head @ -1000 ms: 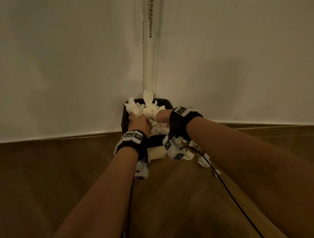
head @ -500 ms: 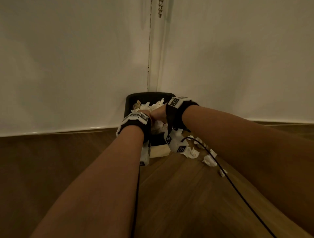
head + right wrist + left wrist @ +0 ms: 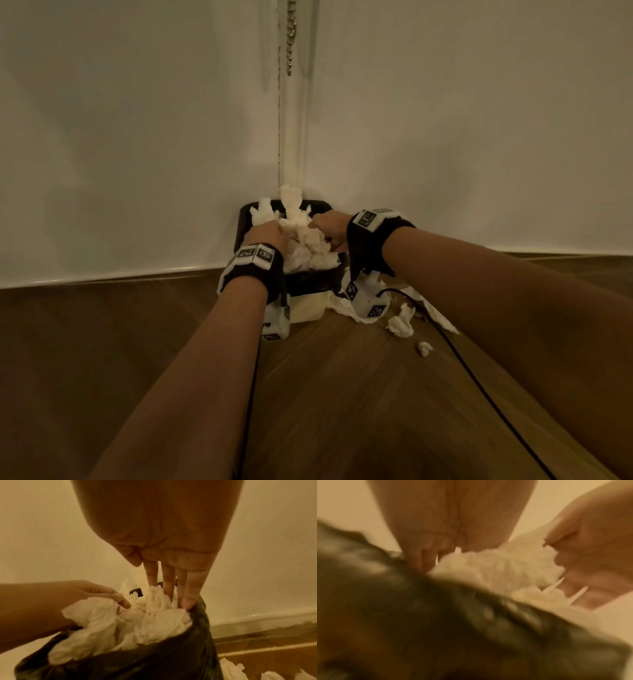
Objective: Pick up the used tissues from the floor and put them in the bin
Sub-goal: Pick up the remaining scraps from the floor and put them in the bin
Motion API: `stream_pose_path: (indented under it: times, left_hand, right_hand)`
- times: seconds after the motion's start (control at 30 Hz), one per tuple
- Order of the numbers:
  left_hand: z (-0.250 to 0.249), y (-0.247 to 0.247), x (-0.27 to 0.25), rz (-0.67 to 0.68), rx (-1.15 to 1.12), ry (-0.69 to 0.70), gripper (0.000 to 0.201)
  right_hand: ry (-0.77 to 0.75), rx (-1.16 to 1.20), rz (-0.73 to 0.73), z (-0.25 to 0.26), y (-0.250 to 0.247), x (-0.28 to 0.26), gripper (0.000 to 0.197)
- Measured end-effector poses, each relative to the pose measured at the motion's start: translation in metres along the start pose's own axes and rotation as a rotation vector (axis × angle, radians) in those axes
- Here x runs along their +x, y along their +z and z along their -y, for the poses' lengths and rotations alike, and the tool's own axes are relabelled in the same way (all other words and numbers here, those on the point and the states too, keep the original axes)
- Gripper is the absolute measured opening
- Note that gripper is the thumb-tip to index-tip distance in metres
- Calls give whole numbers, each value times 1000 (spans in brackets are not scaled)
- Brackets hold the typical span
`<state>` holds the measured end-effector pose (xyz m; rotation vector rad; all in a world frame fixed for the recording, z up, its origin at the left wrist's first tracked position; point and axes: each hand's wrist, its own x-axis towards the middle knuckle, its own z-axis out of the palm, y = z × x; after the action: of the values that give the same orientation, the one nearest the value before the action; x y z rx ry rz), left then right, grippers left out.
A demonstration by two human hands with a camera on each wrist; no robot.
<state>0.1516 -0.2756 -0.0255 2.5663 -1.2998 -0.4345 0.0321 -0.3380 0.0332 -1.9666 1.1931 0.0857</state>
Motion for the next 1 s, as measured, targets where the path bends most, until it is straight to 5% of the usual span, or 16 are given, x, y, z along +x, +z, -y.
stream_pose_path:
  times: [0.23, 0.4, 0.5, 0.73, 1.0]
  left_hand:
    - [-5, -8, -41, -374, -269, -36, 28]
    - [-40, -17, -66, -592, -354, 156, 23]
    - [-76, -9, -82, -530, -451, 298, 17]
    - [-126, 63, -96, -216, -268, 482, 17]
    - [-125, 162, -72, 88, -150, 355, 27]
  right_hand:
    - [-118, -132, -213, -15, -17, -36, 36]
    - [-183, 10, -480, -51, -28, -47, 32]
    - [-148, 52, -571, -84, -33, -50, 27]
    - [27, 22, -559, -179, -38, -53, 24]
    - [199, -212, -303, -267, -19, -44, 43]
